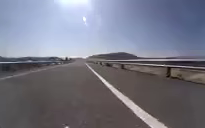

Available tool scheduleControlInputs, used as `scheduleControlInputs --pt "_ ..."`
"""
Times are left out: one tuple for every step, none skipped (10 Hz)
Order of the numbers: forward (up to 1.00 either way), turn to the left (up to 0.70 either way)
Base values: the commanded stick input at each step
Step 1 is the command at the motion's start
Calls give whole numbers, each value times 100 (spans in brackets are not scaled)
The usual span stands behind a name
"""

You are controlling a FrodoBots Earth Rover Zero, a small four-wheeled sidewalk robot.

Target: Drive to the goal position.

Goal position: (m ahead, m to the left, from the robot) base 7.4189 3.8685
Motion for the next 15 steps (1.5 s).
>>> scheduleControlInputs --pt "70 27" --pt "70 27" --pt "70 27" --pt "70 27" --pt "70 27" --pt "70 22" --pt "70 10" --pt "70 -1" --pt "70 -14" --pt "70 -26" --pt "70 -27" --pt "70 -27" --pt "70 -27" --pt "70 -27" --pt "70 -27"
